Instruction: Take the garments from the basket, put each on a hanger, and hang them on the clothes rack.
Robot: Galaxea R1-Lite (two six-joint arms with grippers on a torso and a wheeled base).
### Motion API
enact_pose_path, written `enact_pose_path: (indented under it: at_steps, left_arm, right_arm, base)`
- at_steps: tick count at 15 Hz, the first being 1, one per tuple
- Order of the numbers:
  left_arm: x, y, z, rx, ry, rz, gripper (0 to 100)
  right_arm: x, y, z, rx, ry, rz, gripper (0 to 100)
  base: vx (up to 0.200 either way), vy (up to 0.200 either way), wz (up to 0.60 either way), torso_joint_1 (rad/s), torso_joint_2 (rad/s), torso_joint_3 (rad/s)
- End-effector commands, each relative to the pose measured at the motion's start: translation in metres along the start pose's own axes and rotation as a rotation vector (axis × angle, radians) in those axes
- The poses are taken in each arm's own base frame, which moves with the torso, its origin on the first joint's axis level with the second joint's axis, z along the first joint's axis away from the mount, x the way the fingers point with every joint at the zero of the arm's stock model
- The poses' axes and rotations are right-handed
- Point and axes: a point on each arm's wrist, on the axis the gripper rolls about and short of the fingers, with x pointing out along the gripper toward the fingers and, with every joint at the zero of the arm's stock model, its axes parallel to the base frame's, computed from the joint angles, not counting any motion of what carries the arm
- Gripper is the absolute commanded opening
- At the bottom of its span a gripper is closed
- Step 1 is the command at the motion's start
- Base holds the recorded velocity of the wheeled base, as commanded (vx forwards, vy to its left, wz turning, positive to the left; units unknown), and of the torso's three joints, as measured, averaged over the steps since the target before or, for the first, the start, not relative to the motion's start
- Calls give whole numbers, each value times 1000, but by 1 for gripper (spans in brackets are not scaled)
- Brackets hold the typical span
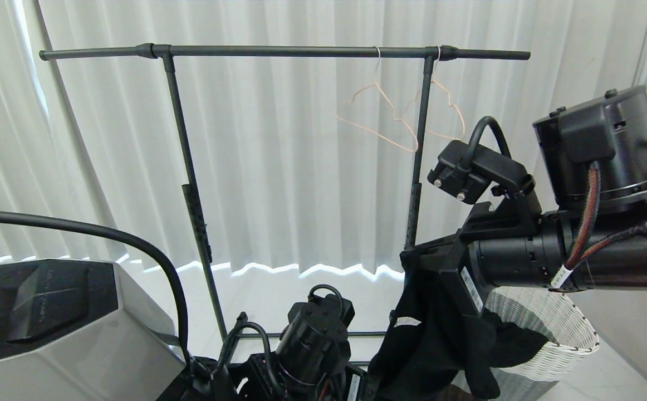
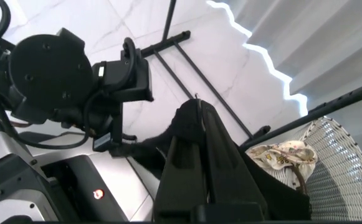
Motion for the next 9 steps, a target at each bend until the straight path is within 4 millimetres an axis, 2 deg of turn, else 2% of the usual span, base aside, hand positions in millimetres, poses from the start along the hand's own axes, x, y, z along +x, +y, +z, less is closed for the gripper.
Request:
enact_pose_path:
  at_steps: [1,4,6,8,9]
  left_arm:
    - [-1,-2,-1,6,2,-4,0]
    - [-2,-8,-5,25,-20,77,0]
    - [-9,-9,-16,46,-21,153,0]
    - [-24,-6,-21,45,-78,186,0]
    - [-47,-6,-9,41,-169,167,0]
  right_arm:
    - [0,0,0,-2,0,1,0]
    - [2,0,-5,2,20,-4,0]
    - [4,0,-9,5,34,-3,0]
    - [5,1,-12,28,46,-2,0]
    - [6,1,-15,58,56,-4,0]
  base:
    - [0,0,0,0,0,0]
    - [0,0,0,0,0,0]
    - [0,0,0,0,0,0]
    - [0,0,0,0,0,0]
    - [0,0,0,0,0,0]
